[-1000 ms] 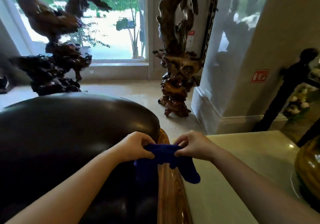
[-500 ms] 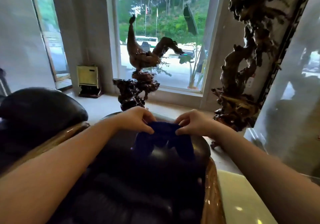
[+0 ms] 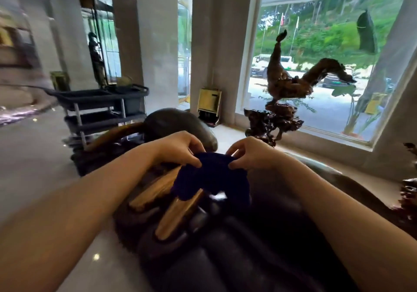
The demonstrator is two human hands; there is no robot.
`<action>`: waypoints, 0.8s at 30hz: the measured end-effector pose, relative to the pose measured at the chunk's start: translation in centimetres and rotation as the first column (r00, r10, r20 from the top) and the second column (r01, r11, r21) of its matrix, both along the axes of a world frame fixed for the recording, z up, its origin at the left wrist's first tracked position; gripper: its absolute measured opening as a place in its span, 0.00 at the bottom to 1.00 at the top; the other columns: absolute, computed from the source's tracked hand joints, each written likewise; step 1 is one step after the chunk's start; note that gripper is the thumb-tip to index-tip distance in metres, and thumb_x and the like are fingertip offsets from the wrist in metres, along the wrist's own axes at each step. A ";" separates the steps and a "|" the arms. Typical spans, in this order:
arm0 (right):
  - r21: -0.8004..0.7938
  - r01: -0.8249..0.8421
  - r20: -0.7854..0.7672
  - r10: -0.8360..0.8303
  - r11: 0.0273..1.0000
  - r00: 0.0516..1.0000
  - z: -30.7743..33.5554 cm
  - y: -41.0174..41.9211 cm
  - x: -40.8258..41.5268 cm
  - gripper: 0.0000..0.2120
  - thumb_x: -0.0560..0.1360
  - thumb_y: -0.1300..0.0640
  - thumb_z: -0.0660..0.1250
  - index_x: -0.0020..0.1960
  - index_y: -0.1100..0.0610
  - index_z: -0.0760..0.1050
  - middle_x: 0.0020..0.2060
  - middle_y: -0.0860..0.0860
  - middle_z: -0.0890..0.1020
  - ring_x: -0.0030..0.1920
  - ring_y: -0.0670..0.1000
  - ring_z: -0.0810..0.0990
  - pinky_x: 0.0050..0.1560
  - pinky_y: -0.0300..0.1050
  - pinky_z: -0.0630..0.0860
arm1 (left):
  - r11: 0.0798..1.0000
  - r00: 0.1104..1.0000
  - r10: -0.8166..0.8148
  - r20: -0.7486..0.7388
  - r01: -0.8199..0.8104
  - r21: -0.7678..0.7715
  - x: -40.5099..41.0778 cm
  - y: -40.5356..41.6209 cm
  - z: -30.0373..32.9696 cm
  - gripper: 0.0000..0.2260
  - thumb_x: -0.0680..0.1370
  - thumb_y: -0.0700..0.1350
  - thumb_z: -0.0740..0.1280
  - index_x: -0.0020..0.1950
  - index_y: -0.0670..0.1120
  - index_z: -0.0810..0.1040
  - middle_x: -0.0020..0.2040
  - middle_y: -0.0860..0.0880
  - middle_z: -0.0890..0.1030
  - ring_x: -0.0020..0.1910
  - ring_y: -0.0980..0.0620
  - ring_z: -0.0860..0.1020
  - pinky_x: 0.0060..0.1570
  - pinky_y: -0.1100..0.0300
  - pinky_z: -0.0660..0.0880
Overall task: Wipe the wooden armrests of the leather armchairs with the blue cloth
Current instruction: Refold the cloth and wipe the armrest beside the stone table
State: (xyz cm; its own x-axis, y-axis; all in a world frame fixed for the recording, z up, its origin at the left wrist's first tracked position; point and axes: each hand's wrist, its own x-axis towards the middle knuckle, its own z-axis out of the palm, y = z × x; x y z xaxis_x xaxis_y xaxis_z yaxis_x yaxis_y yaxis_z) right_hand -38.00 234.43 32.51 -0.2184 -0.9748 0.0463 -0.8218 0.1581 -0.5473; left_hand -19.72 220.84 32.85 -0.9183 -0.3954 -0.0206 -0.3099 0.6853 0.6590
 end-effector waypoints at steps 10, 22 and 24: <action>0.046 -0.238 0.051 0.236 0.970 0.970 -0.9 -17.4 8.9 0.08 0.67 0.57 0.73 0.40 0.44 0.78 0.41 0.49 0.83 0.41 0.48 0.83 0.39 0.40 0.79 | 0.973 0.973 0.229 0.016 -0.229 -0.004 11.8 -12.6 -1.0 0.10 0.70 0.40 0.71 0.50 0.49 0.80 0.47 0.49 0.84 0.44 0.55 0.83 0.44 0.59 0.81; 0.043 -0.453 0.079 0.449 0.891 0.890 -0.8 -41.3 11.9 0.09 0.66 0.58 0.74 0.40 0.46 0.78 0.40 0.51 0.83 0.40 0.50 0.83 0.33 0.38 0.81 | 0.871 0.870 0.490 -0.045 -0.491 -0.004 16.0 -30.7 -1.6 0.10 0.70 0.39 0.71 0.49 0.50 0.80 0.46 0.52 0.83 0.44 0.57 0.81 0.42 0.64 0.79; 0.054 -0.486 0.076 0.482 0.872 0.873 -0.8 -45.2 12.9 0.08 0.66 0.59 0.74 0.43 0.48 0.79 0.41 0.50 0.83 0.41 0.50 0.83 0.35 0.40 0.82 | 0.852 0.851 0.523 -0.049 -0.524 0.006 17.1 -33.7 -1.9 0.10 0.70 0.39 0.71 0.49 0.50 0.80 0.45 0.52 0.83 0.45 0.57 0.81 0.44 0.64 0.79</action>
